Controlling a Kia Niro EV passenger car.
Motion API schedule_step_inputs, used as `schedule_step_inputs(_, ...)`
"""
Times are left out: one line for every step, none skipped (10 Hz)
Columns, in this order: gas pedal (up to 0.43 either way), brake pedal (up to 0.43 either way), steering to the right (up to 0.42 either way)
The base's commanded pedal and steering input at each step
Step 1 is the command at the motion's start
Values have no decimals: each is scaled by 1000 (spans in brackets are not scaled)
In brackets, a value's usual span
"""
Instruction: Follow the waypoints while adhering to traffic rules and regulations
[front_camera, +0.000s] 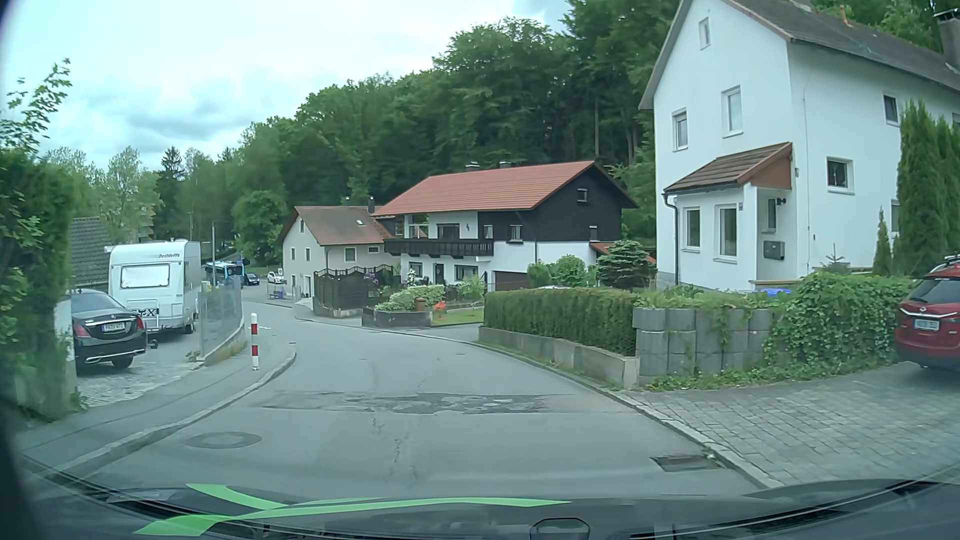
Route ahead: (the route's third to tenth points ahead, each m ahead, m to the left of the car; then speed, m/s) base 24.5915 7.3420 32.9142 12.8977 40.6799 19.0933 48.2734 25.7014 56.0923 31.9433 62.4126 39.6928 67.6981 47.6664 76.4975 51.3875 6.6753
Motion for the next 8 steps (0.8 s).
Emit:
schedule_step_inputs(0,183,-63)
schedule_step_inputs(0,177,-69)
schedule_step_inputs(0,177,-75)
schedule_step_inputs(0,171,-77)
schedule_step_inputs(0,171,-77)
schedule_step_inputs(0,171,-78)
schedule_step_inputs(0,171,-81)
schedule_step_inputs(0,171,-83)
